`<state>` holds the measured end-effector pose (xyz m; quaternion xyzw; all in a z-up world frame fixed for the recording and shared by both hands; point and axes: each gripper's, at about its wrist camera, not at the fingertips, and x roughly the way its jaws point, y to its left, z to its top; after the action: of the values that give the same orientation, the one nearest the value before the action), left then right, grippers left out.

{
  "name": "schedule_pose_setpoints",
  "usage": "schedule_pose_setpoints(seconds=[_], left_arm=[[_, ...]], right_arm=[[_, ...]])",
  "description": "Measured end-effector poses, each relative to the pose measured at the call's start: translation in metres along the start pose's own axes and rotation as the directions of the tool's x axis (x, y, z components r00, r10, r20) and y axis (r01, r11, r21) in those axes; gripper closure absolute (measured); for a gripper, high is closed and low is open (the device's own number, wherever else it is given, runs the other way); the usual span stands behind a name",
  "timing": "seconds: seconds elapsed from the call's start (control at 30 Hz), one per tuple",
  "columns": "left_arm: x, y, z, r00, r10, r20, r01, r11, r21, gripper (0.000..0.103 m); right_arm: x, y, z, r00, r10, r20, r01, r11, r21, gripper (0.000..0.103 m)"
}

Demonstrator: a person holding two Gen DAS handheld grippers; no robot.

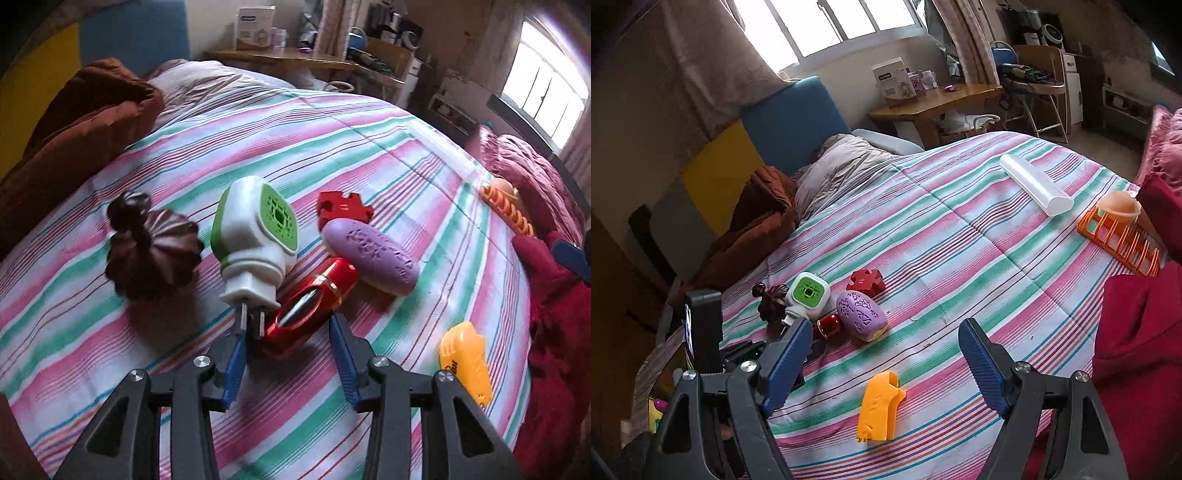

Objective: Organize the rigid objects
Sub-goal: 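Move both tools back toward the toys on the bed, then grasp the red cylinder with the left gripper while right gripper grasps the yellow toy gun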

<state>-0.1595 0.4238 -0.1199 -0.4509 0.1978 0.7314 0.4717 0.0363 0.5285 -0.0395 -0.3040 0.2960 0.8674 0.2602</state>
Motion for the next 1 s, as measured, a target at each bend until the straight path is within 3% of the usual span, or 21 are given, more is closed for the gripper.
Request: schedule_pose_setpoints(seconds=[0.13,0.27,0.57,0.73,0.97,1.0], left_arm=[[0.000,-0.003,0.000,1.000,-0.027,-0.012,0.027,0.999,0.017,0.061],[0.001,-0.019,-0.006,0.999,-0.049,-0.023,0.050,0.998,0.034,0.078],[-0.022,-0.026,-0.042,0.994,-0.105,-0.010,0.104,0.993,-0.062,0.078],[-0.023,-0.030,-0.039,0.991,-0.130,-0.022,0.128,0.989,-0.068,0.070],[-0.010,-0.041,-0.026,0.996,-0.081,-0.031,0.080,0.996,-0.046,0.069],[-0.011,-0.040,-0.027,0.997,-0.071,-0.026,0.069,0.996,-0.051,0.074]], right_arm=[[0.001,0.001,0.000,1.000,-0.009,-0.003,0.009,1.000,-0.006,0.021],[0.001,0.000,0.000,1.000,-0.020,0.001,0.020,1.000,-0.001,0.021],[0.000,-0.002,0.001,1.000,-0.027,0.005,0.027,1.000,0.016,0.021],[0.000,-0.005,0.002,1.000,-0.023,0.006,0.023,0.999,0.032,0.021],[0.001,-0.006,0.002,1.000,-0.023,0.001,0.023,0.999,0.038,0.021],[0.001,-0.006,0.002,1.000,-0.024,0.000,0.024,0.999,0.039,0.021]])
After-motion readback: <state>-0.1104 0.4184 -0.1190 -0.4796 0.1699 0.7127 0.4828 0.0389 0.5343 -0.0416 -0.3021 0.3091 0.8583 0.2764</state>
